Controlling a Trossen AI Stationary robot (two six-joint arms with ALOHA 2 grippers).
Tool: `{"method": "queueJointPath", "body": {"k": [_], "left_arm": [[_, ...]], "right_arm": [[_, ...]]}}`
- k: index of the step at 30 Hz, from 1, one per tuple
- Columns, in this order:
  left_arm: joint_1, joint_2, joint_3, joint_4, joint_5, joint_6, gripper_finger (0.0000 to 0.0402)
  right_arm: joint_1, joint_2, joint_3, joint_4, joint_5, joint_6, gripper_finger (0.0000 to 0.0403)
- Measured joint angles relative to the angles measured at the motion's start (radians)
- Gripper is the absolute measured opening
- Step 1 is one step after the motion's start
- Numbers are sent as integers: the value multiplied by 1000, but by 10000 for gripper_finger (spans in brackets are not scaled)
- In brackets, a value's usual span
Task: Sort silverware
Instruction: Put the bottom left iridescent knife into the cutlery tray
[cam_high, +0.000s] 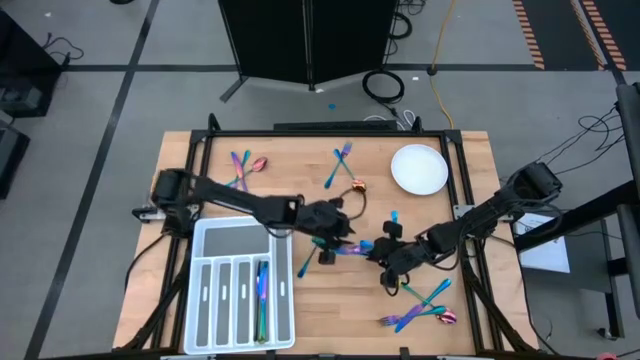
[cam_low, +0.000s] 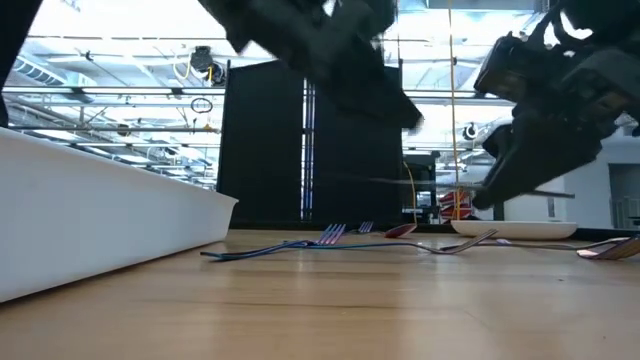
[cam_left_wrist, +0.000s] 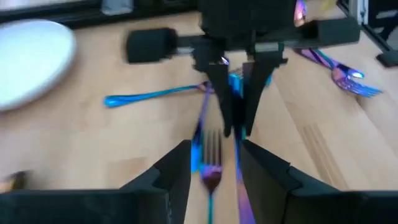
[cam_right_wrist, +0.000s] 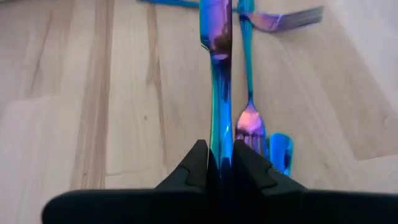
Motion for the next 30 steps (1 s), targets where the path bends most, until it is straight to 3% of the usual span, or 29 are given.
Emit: {"method": "queueJointPath", "body": {"k": [5, 11, 14, 18, 21, 24, 30], "left_arm": [[34, -211, -18, -224, -54, -21, 139], [55, -550, -205, -246, -109, -166, 139], [45, -729, -378, -87, -197, -308, 139], [-4, -880, -670, 288, -365, -587, 139], [-42, -860, -866, 653, -515, -785, 139], [-67, -735, -957, 940, -608, -913, 139], [-82, -428, -859, 1197, -614, -841, 139]], "right_arm": [[0, -62, 0, 0, 89, -43, 20], [2, -110, 0, 2, 226, -122, 20], [2, -119, 0, 11, 320, -162, 20], [-14, -120, 0, 120, 459, -241, 23], [-46, -120, 0, 287, 487, -313, 27], [-78, -112, 0, 458, 487, -386, 27], [-155, -90, 0, 624, 428, -431, 25]]}}
